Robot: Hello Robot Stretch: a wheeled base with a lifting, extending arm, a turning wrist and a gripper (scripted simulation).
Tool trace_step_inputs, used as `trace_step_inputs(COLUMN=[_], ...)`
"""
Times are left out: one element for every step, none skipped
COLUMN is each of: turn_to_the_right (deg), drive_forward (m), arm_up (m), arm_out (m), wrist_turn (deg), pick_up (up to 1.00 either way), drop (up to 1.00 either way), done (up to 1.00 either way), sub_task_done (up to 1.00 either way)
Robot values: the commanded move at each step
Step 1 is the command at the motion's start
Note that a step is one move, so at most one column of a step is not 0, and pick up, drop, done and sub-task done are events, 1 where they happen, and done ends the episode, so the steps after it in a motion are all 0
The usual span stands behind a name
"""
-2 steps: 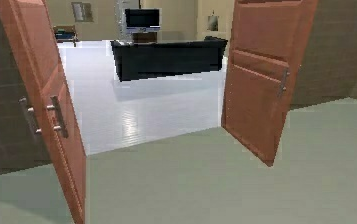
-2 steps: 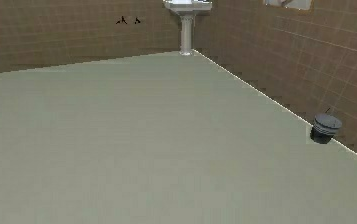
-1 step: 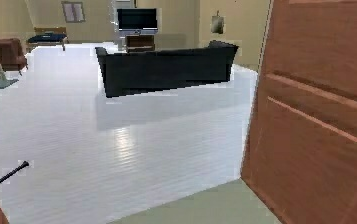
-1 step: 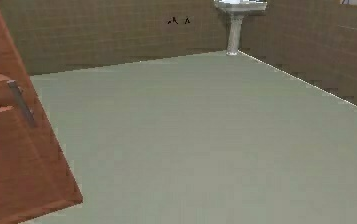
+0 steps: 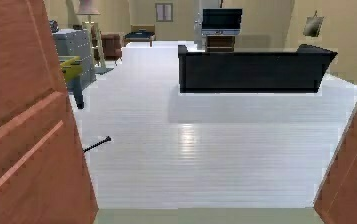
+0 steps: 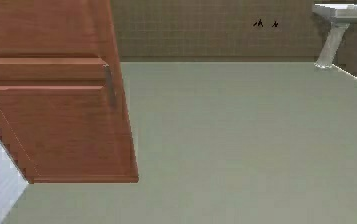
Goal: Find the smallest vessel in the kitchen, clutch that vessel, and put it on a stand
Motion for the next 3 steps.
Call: trace_step_inputs(turn_to_the_right=[0.0,0.0,-12.0], drive_forward=[1.0,0.5,0.0], arm_up=[0.0,0.0,0.0], arm_out=[0.0,0.0,0.0], wrist_turn=[0.0,0.0,0.0], pick_up=[0.0,0.0,0.0], drop=[0.0,0.0,0.0], done=[0.0,0.0,0.0], sub_task_done=[0.0,0.0,0.0])
